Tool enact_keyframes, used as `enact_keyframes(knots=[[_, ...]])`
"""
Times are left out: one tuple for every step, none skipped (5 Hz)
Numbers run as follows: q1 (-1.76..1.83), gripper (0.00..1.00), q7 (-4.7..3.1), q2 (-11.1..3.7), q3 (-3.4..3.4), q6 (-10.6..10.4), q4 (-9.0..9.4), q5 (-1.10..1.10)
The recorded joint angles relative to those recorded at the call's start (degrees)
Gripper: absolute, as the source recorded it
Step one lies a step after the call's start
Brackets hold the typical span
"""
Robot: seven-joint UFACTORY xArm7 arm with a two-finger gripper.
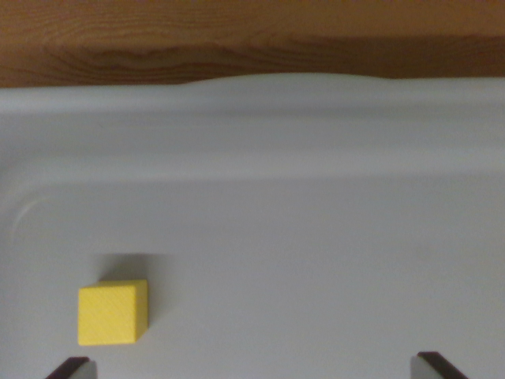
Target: Pick yellow cube
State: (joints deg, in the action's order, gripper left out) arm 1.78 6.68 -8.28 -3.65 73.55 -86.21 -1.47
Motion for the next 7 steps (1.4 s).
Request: enact_keyframes(knots=[[0.52,0.0,0.71,-1.94,-0.51,-2.47,1.14,-0.13],[0.52,0.0,0.71,-1.94,-0.51,-2.47,1.14,-0.13],[1.07,0.0,1.48,-4.05,-1.06,-5.15,2.37,-0.27],[1.07,0.0,1.48,-4.05,-1.06,-5.15,2.37,-0.27],[1.64,0.0,2.26,-6.18,-1.62,-7.86,3.62,-0.41],[1.64,0.0,2.26,-6.18,-1.62,-7.86,3.62,-0.41],[2.21,0.0,3.03,-8.32,-2.19,-10.58,4.87,-0.55]])
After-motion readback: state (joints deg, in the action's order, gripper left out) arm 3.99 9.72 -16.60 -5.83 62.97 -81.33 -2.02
